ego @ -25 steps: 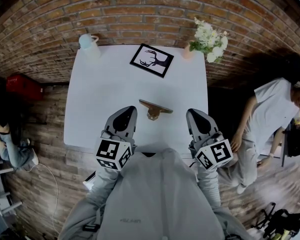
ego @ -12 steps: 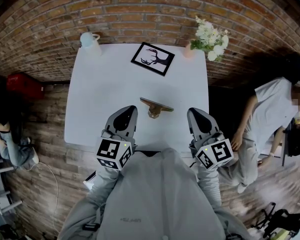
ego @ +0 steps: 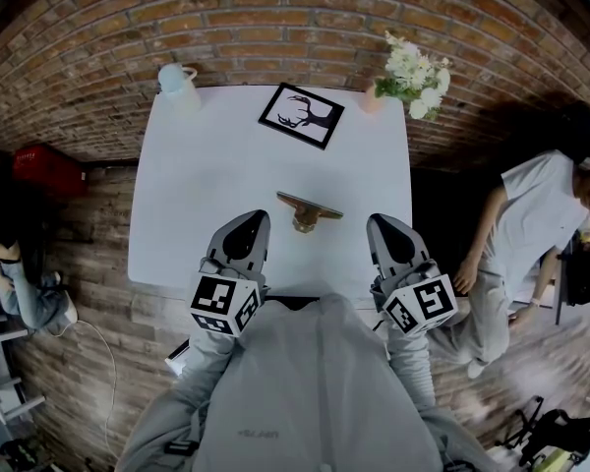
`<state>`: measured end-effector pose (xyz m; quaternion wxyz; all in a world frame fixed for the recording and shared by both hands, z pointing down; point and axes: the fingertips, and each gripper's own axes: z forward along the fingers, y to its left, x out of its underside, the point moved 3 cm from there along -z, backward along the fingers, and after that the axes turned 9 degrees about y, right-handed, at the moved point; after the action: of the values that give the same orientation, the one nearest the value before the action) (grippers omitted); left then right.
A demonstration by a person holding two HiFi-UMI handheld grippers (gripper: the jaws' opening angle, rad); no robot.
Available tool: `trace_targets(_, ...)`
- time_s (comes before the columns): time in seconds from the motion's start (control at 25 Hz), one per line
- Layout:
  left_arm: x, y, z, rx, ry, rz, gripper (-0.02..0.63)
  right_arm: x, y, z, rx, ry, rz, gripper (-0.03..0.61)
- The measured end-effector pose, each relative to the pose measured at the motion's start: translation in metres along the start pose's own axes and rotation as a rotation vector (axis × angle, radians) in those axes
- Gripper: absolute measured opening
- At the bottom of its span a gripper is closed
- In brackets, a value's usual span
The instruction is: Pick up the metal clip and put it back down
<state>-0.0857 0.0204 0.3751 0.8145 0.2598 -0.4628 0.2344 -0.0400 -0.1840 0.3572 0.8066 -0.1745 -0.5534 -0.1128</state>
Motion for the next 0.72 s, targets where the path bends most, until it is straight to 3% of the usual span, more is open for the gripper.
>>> trace_targets(0.72, 0.0033, 0.004, -0.0056, 0.003, 0.001, -0.004, 0.031, 0.0009, 0.0057, -0.0012, 0.008, 0.001, 0.004, 0.023)
